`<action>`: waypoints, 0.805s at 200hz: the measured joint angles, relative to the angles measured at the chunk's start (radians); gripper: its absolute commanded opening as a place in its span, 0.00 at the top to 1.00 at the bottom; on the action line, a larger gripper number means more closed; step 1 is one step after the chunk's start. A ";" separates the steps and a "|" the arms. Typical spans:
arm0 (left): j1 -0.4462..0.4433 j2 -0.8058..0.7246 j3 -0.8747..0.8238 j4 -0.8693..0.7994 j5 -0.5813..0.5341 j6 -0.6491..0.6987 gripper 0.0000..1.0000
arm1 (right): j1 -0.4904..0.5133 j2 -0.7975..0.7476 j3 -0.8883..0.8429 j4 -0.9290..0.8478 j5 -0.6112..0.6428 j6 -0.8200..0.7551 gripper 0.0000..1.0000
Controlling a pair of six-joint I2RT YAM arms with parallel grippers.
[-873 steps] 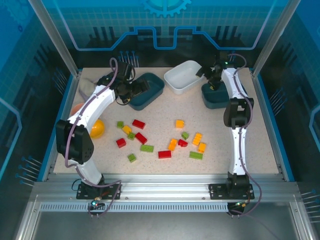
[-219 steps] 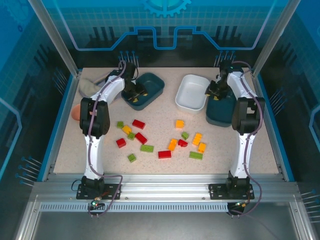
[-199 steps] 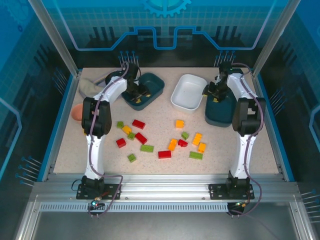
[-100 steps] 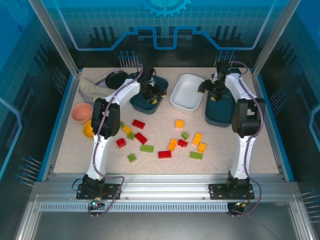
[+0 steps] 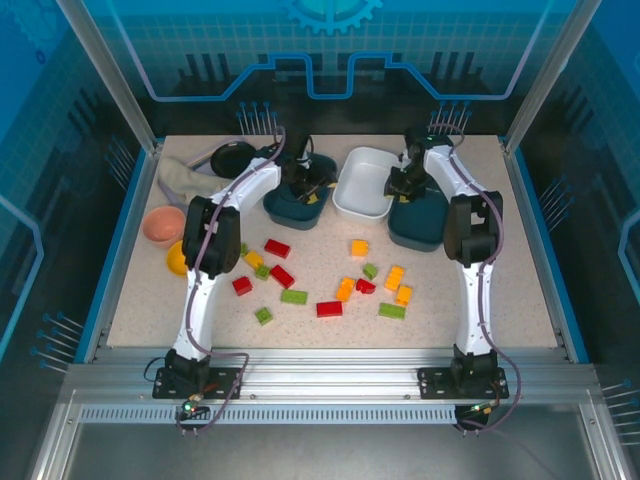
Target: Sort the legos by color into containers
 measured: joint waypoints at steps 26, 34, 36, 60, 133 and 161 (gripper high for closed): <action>0.018 -0.103 -0.062 -0.008 -0.071 -0.007 0.38 | 0.029 0.000 0.011 -0.023 0.021 -0.026 0.81; 0.029 -0.134 -0.079 -0.006 -0.083 -0.008 0.39 | 0.037 0.000 0.011 -0.026 0.025 -0.037 0.81; 0.032 -0.143 -0.084 -0.006 -0.085 -0.007 0.39 | 0.039 0.000 0.011 -0.027 0.027 -0.039 0.81; 0.069 -0.207 -0.137 -0.006 -0.101 -0.006 0.45 | 0.057 0.000 0.011 -0.027 0.031 -0.053 0.82; 0.084 -0.187 -0.227 -0.014 -0.076 0.026 0.57 | 0.072 0.000 0.010 -0.025 -0.003 -0.034 0.62; 0.061 -0.168 -0.229 -0.019 -0.065 0.042 0.60 | 0.077 0.000 0.010 -0.018 -0.033 -0.004 0.47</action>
